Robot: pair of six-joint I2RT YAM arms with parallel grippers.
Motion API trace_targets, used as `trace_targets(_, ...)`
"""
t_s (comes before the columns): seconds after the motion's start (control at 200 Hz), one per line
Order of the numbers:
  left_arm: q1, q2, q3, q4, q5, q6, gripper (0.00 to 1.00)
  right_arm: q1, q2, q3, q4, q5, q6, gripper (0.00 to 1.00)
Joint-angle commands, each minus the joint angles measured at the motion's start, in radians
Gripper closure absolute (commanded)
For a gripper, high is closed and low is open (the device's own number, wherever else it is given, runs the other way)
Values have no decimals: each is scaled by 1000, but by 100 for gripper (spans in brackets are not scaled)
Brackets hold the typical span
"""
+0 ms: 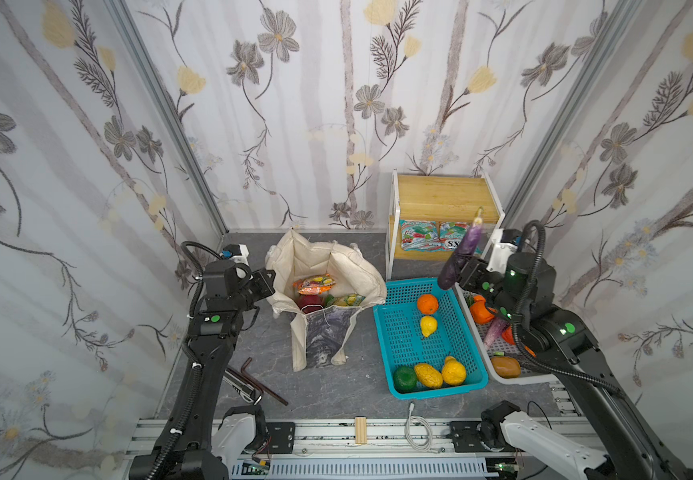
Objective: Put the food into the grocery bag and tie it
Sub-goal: 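Carry the eggplant with the right gripper over the tote bag opening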
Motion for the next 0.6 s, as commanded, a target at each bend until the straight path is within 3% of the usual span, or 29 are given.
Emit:
trace_targets(0.0,2,6,25,34,41,-27,100,134,154,96,162,32,-5,71)
trace_targets(0.12,1,8,23,36,50,-34,100,249,364,246,242,-54,-58,70)
trace_targets(0.24,1,8,15,36,52,-47,100,306,579,381,258,-179,-92,70)
trace_targets(0.405,1,12,14,36,52,-48,100,340,800,486,197,-257,-121,71)
trace_targets(0.595,1,41,36,36,78,-48,100,364,927,501,166,-209,-164,70)
